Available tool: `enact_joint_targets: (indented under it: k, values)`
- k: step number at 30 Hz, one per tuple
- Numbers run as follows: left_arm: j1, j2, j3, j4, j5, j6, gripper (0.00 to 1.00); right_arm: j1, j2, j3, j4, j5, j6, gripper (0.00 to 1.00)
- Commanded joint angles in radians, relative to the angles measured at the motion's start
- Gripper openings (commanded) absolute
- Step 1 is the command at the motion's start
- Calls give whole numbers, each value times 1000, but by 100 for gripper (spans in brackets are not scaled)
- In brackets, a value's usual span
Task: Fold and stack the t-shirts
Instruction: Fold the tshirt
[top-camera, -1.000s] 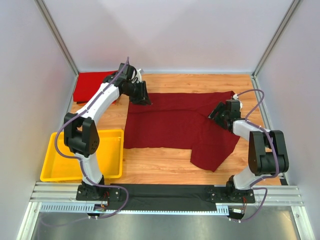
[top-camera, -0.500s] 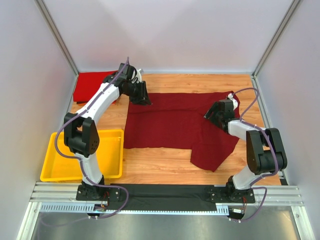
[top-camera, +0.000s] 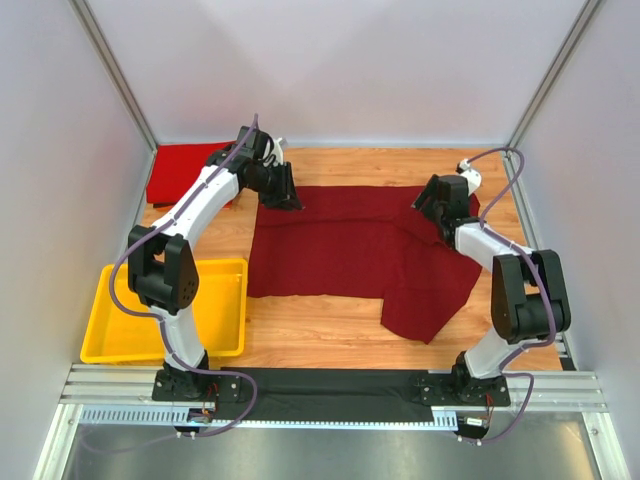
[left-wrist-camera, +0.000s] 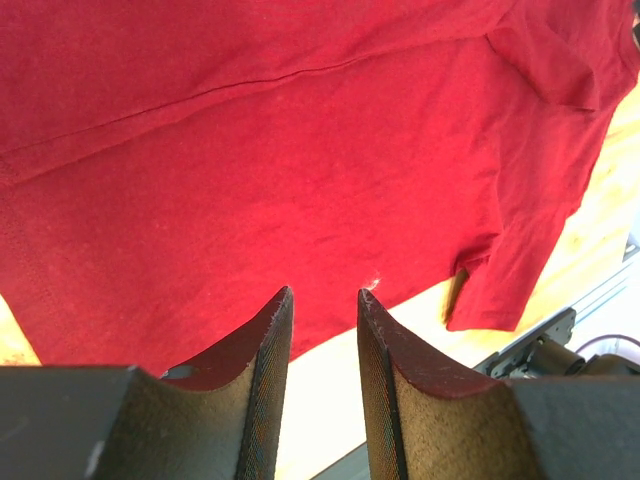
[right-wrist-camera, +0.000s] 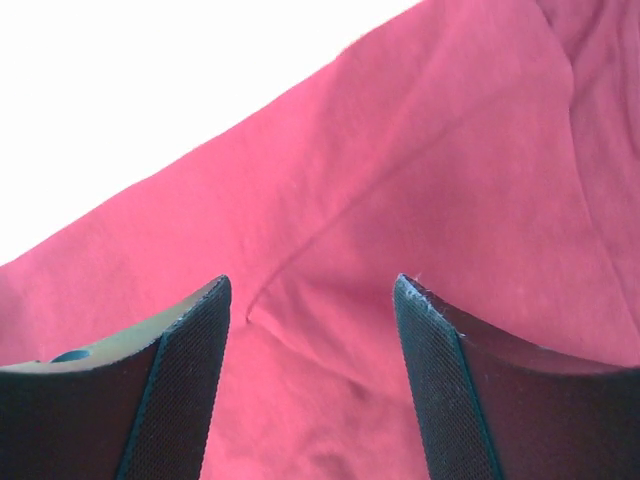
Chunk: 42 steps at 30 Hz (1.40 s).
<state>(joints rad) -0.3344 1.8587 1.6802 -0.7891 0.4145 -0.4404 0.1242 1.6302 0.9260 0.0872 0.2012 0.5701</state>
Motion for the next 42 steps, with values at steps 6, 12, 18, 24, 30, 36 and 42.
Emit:
enact_joint_targets:
  k: [6, 12, 18, 24, 30, 36, 42]
  values:
    - [0, -53, 3, 8, -20, 9, 40, 14, 37, 157, -280, 27, -101, 44]
    - [0, 11, 36, 13, -13, -9, 40, 57, -29, 125, -469, -26, -171, 30]
    - [29, 174, 134, 8, -52, -47, 40, 58, 75, 212, -575, -2, -240, 22]
    - [47, 266, 162, 19, -95, -54, 40, 58, 149, 267, -590, 30, -292, 25]
    - [60, 330, 167, 28, -117, -55, 40, 58, 217, 310, -601, 41, -328, 31]
    - [72, 387, 177, 36, -151, -60, 40, 57, 244, 333, -595, 44, -355, 31]
    - [75, 422, 177, 39, -157, -63, 40, 57, 264, 356, -598, 43, -377, 32]
